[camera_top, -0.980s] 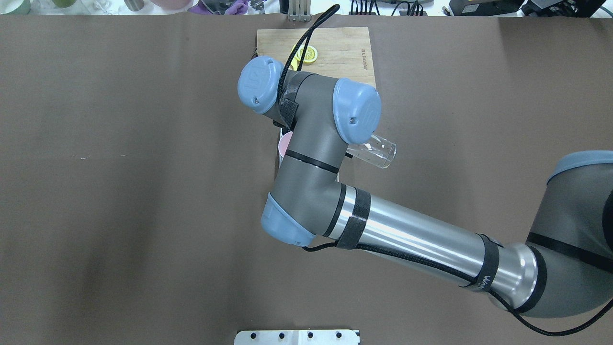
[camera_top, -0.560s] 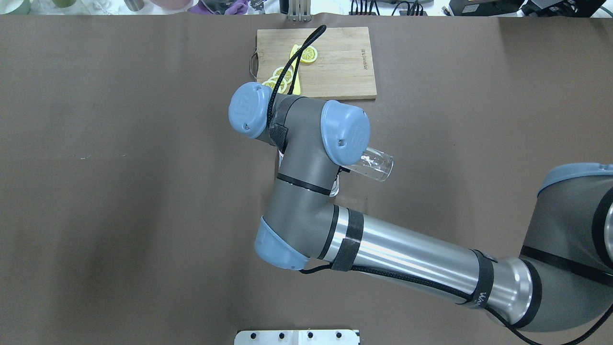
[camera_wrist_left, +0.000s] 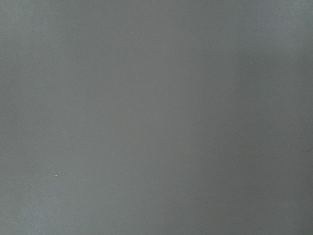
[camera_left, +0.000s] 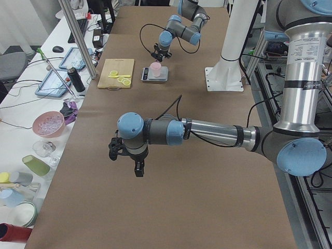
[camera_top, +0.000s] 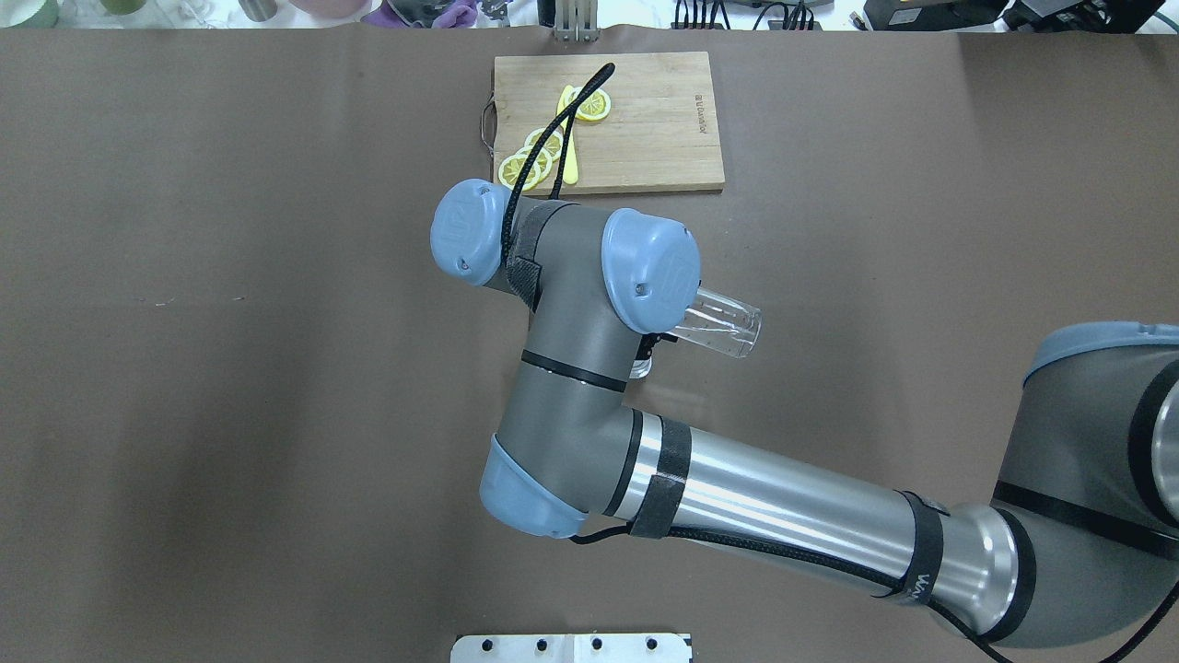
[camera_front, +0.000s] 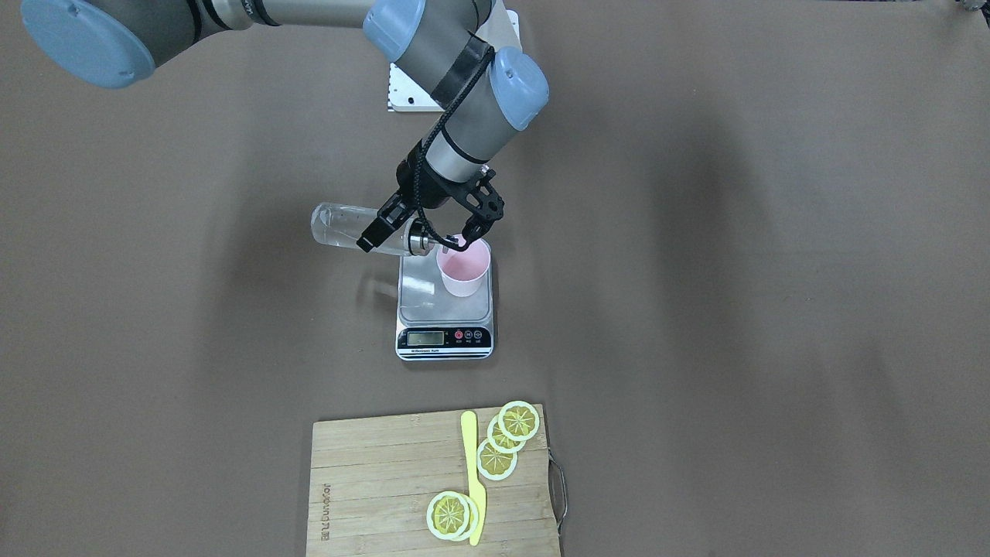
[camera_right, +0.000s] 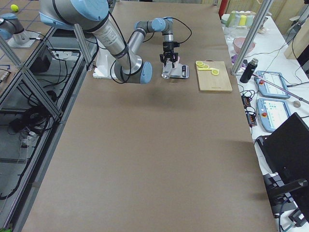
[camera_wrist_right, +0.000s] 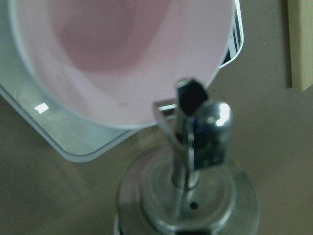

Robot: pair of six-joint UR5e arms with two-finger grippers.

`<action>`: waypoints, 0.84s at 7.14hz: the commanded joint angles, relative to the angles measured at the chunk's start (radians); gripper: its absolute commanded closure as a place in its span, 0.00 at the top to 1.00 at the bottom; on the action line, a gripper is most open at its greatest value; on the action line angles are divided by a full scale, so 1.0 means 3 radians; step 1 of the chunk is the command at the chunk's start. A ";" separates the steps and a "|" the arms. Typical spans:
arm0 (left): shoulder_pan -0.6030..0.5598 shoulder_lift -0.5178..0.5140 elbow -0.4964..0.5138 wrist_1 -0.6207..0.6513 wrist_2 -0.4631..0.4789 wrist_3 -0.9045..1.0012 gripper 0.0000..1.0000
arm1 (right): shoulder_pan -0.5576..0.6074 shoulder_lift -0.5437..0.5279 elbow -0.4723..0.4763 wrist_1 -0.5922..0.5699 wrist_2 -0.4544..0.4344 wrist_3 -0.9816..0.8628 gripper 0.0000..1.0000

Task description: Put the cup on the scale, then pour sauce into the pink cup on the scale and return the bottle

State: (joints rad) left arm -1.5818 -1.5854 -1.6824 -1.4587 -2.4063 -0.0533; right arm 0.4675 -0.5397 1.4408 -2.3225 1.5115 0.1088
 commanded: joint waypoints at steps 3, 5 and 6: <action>-0.0004 0.0038 -0.0006 -0.0005 0.0014 0.0004 0.97 | 0.0027 0.0050 -0.0006 -0.0234 -0.0048 0.0000 0.00; -0.0004 0.0039 -0.0006 -0.0011 0.0004 -0.0022 0.97 | 0.0027 0.0076 -0.0032 -0.0291 -0.0063 0.0000 0.00; -0.0004 0.0039 -0.0016 -0.0011 -0.0012 -0.0032 0.97 | 0.0027 0.0091 -0.0052 -0.0327 -0.0088 0.0000 0.00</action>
State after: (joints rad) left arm -1.5830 -1.5742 -1.6845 -1.4616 -2.4055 -0.0581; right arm 0.4755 -0.5176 1.4317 -2.4085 1.4920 0.1089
